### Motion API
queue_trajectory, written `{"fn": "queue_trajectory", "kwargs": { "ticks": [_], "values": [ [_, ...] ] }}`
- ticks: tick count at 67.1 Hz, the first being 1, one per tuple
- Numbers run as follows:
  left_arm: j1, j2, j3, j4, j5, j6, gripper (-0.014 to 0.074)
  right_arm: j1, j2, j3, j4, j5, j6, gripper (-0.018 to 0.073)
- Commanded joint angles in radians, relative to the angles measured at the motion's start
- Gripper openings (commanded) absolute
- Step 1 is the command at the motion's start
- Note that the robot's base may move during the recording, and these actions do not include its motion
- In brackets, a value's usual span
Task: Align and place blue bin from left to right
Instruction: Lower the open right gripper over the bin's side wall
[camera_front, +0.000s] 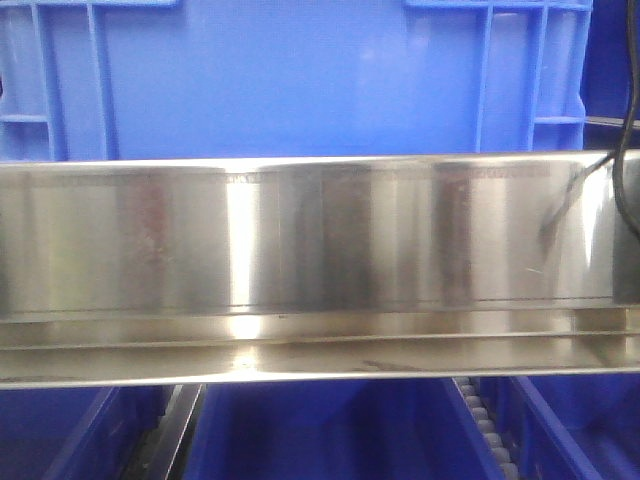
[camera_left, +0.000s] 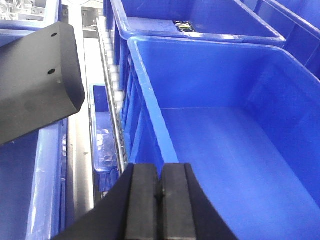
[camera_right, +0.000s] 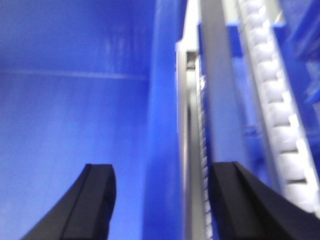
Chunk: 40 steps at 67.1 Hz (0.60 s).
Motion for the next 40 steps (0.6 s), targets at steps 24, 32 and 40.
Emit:
{"fn": "queue_trajectory", "kwargs": {
  "ticks": [24,32,40],
  "values": [
    [-0.006,-0.005,-0.011,-0.011,-0.003,0.000,-0.0111,-0.006,0.000,-0.051,0.004,0.021,0.001,0.0307],
    [-0.006,0.003,-0.011,-0.011,-0.003,0.000,-0.0111,-0.006,0.002,-0.051,0.004,0.023,0.001,0.0307],
    [-0.006,0.007,-0.009,-0.011,-0.003,0.000,-0.0111,-0.006,0.008,-0.051,0.004,0.023,0.001,0.0307]
  ]
}}
